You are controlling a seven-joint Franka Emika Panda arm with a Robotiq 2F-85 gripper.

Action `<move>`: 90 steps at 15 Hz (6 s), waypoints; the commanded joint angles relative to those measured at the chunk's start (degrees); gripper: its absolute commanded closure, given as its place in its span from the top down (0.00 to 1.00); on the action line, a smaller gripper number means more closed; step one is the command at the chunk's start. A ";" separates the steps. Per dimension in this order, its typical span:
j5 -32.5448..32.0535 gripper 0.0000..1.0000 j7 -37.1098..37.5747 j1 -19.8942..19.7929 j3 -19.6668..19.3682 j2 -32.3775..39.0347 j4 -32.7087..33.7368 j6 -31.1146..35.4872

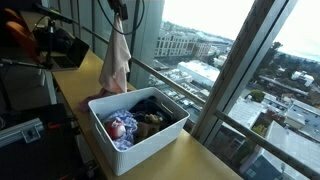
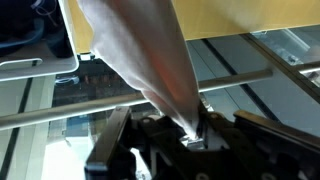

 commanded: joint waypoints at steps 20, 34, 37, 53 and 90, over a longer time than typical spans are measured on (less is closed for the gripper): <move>-3.83 0.52 1.78 2.75 3.27 18.80 -3.55 17.43; -5.27 1.00 -1.16 -8.78 -7.31 22.64 -6.96 17.81; -6.55 1.00 -0.39 -9.52 -9.15 25.15 -8.80 18.40; -16.15 1.00 5.90 -7.31 -19.25 42.33 -6.79 23.46; -1.21 0.03 4.93 -4.64 -4.88 5.56 10.78 -1.41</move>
